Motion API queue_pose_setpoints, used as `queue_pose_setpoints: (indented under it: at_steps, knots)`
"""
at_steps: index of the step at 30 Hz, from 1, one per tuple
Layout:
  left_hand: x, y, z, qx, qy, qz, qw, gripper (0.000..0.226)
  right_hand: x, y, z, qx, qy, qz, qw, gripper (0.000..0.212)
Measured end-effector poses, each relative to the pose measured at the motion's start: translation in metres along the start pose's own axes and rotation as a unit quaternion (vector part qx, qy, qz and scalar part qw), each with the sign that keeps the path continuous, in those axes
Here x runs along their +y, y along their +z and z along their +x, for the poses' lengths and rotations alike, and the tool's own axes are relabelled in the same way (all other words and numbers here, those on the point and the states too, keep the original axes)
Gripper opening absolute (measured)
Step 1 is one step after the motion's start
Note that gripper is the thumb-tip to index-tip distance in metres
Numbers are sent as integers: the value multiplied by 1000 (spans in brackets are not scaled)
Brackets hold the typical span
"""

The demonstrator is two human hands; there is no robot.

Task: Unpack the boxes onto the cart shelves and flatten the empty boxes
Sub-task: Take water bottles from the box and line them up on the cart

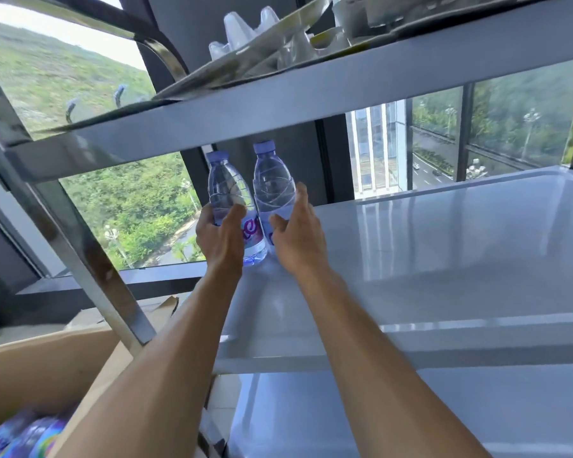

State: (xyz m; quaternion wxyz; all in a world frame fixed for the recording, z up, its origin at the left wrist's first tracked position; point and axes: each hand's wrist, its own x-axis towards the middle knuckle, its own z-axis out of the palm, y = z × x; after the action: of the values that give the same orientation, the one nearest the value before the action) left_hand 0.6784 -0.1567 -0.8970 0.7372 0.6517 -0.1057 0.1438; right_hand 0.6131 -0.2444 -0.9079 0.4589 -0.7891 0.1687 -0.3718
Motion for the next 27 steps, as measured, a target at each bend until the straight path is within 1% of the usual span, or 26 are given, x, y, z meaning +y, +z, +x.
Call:
queue_pose_setpoints:
  at_steps: [2, 4, 7, 8, 10, 11, 14, 16, 18, 20, 21, 24, 26, 27]
  knots:
    - [-2, 7, 13, 2, -14, -4, 1000, 33, 1, 0, 1, 0, 2, 4, 1000, 62]
    - [-6, 9, 23, -13, -21, -10, 1000, 38, 1, 1, 1, 11, 3, 8, 1000, 58]
    - [-18, 9, 27, -50, -18, -29, 998, 34, 0, 3, 0, 46, 20, -2, 999, 64]
    - [-23, 7, 27, -51, -18, -27, 998, 37, 0, 3, -1, 50, 32, -5, 998, 66]
    - [-28, 5, 24, -41, -28, -14, 999, 52, 2, 2, -2, 44, 47, -9, 998, 70]
    - [-30, 4, 24, -42, -23, -8, 999, 52, 1, 2, -3, 41, 51, -14, 998, 71]
    - [-31, 1, 27, -71, -22, -33, 997, 25, -2, 9, -3, 68, 58, -33, 996, 65]
    - [-34, -2, 29, -62, -22, -36, 997, 14, -8, 18, 2, 76, 59, -39, 995, 59]
    - [-38, -4, 31, -43, -21, -42, 998, 7, -12, 26, 10, 74, 64, -28, 995, 59]
    - [-38, -5, 32, -27, -23, -32, 999, 14, -11, 31, 14, 72, 71, -13, 995, 60]
    - [-38, -6, 31, -31, -28, -25, 999, 19, -7, 33, 13, 71, 74, -11, 995, 60]
    - [-36, -8, 25, -78, -28, 8, 997, 29, 9, 34, 9, 77, 91, -18, 993, 48]
    - [-35, -8, 21, -86, -15, 49, 995, 40, 12, 32, 7, 85, 101, -23, 991, 45]
    - [-36, -8, 21, -84, -10, 58, 995, 41, 11, 32, 6, 89, 101, -32, 990, 46]
